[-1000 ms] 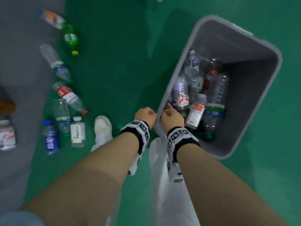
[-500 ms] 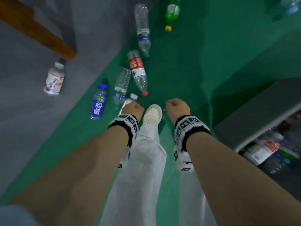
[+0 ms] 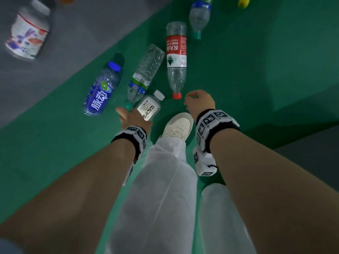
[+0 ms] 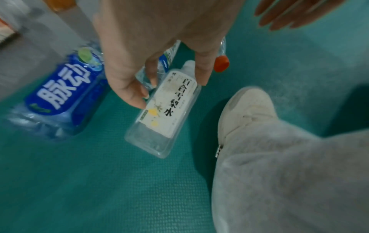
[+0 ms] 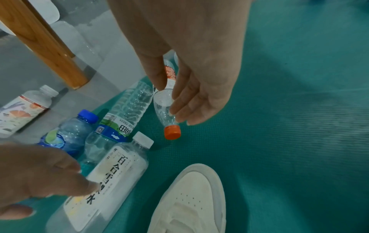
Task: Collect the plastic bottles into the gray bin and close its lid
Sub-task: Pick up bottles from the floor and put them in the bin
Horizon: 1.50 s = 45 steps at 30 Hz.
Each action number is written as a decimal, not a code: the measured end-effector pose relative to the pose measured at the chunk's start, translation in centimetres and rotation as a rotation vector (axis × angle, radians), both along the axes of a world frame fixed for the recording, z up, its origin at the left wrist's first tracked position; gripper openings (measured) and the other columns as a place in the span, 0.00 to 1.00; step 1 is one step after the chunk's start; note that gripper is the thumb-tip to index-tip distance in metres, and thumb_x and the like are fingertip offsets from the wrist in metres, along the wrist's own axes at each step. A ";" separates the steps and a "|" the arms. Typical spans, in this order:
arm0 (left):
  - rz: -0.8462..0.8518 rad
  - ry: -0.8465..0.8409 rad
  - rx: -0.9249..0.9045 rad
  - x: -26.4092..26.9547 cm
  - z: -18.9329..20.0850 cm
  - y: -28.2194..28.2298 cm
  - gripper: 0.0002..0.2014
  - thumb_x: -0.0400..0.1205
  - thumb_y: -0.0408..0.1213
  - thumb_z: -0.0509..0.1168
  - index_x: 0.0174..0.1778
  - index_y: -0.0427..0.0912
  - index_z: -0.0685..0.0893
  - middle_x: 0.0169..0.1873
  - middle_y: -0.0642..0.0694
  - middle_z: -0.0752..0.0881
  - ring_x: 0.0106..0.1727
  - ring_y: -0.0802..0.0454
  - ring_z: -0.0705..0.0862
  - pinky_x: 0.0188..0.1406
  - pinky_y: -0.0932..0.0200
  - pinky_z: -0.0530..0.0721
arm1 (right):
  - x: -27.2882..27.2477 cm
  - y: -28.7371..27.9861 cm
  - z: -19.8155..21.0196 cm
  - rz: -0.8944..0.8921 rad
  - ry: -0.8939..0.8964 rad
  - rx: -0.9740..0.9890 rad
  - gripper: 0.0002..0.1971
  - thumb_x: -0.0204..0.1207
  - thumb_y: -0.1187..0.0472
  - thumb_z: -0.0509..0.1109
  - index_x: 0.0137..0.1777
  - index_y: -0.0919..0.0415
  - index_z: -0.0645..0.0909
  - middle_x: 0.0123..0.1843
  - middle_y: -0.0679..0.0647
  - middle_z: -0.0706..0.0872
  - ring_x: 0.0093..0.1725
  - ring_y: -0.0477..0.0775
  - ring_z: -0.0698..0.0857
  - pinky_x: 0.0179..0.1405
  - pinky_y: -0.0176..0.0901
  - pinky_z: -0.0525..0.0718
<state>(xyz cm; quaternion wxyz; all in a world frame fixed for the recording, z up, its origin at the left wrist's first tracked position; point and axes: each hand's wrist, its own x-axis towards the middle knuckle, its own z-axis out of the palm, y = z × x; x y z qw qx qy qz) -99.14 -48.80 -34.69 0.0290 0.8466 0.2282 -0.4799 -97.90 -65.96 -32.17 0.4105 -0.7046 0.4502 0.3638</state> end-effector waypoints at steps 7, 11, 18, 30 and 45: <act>-0.330 0.003 0.013 0.0 -5.0 0.2 0.50 0.71 0.55 0.75 0.79 0.35 0.56 0.79 0.31 0.52 0.79 0.34 0.59 0.73 0.41 0.73 | 3.2 0.5 -5.9 0.060 -0.026 -0.072 0.32 0.75 0.52 0.71 0.76 0.61 0.66 0.68 0.57 0.78 0.57 0.53 0.81 0.50 0.42 0.80; -0.345 -0.004 0.023 0.2 -5.8 0.1 0.50 0.72 0.55 0.74 0.80 0.33 0.54 0.80 0.29 0.48 0.82 0.32 0.54 0.75 0.42 0.68 | 4.6 1.5 -8.2 0.048 -0.026 -0.087 0.37 0.68 0.45 0.77 0.71 0.61 0.66 0.64 0.57 0.79 0.60 0.57 0.83 0.60 0.53 0.84; -0.344 0.085 -0.049 -0.2 -3.3 0.5 0.47 0.73 0.56 0.72 0.78 0.33 0.57 0.80 0.34 0.51 0.80 0.36 0.57 0.75 0.43 0.71 | 5.2 2.3 -8.2 0.027 0.008 -0.097 0.29 0.72 0.49 0.75 0.67 0.62 0.69 0.63 0.59 0.79 0.47 0.55 0.81 0.44 0.43 0.80; -0.314 -0.059 -0.102 0.7 7.6 -4.8 0.47 0.72 0.55 0.73 0.76 0.28 0.61 0.75 0.29 0.62 0.77 0.36 0.62 0.77 0.48 0.61 | -3.3 -3.0 5.9 -0.142 0.041 -0.014 0.29 0.75 0.55 0.73 0.70 0.63 0.64 0.68 0.61 0.71 0.49 0.55 0.76 0.47 0.45 0.75; -0.397 -0.128 -0.479 -10.6 20.4 -23.4 0.30 0.73 0.52 0.73 0.61 0.36 0.72 0.57 0.43 0.69 0.52 0.47 0.72 0.54 0.54 0.73 | -21.5 -16.6 20.5 -0.621 -0.023 -0.127 0.32 0.73 0.60 0.75 0.73 0.61 0.64 0.70 0.60 0.69 0.64 0.61 0.79 0.62 0.48 0.78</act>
